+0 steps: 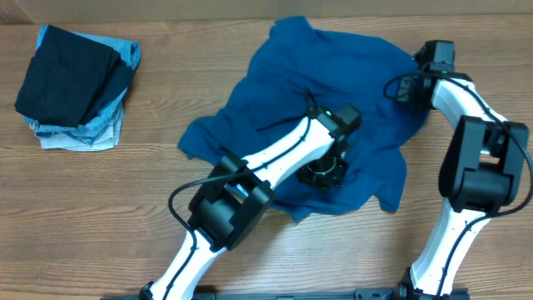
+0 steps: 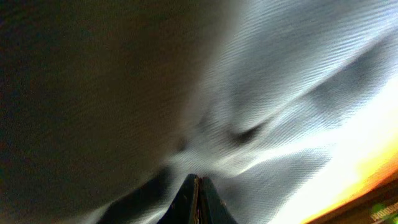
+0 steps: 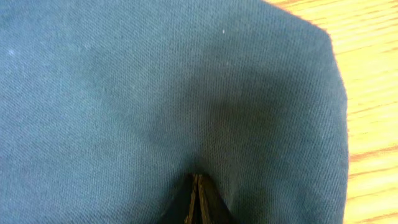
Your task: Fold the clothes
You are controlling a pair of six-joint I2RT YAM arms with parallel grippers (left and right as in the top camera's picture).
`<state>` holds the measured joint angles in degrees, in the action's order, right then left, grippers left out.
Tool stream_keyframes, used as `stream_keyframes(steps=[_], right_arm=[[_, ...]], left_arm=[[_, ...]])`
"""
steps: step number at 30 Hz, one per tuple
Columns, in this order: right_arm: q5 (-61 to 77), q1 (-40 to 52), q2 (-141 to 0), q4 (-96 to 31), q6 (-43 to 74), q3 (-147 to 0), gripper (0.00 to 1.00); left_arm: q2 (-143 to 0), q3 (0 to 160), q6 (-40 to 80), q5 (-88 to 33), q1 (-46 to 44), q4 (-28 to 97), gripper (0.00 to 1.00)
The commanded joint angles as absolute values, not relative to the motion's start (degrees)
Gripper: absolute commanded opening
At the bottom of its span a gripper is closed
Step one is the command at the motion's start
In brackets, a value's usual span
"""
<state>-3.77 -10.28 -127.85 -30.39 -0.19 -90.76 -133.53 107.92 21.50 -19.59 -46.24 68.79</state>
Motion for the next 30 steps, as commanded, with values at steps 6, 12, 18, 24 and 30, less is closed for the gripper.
stream_keyframes(steps=[6,12,18,24,30], right_arm=[[-6.9,-14.3,-129.6,-43.1,5.0,-89.1,0.04],[-7.1,-14.3,-129.6,-52.1,11.0,-89.1,0.04],[-8.6,-15.0,-129.6,-54.8,13.5,-89.1,0.04],[-8.8,-15.5,-129.6,-53.1,13.5,-89.1,0.04],[-9.0,-15.5,-129.6,-53.5,13.3,-89.1,0.04]], left_arm=[[-133.8,107.7,13.3,-8.8,-38.7,83.0,0.04],[-133.8,107.7,13.3,-1.9,-32.6,82.0,0.04],[-133.8,107.7,13.4,-0.9,-28.2,79.3,0.04],[-133.8,107.7,15.9,1.9,-26.0,75.4,0.04],[-133.8,107.7,15.8,3.0,-26.0,69.5,0.04]])
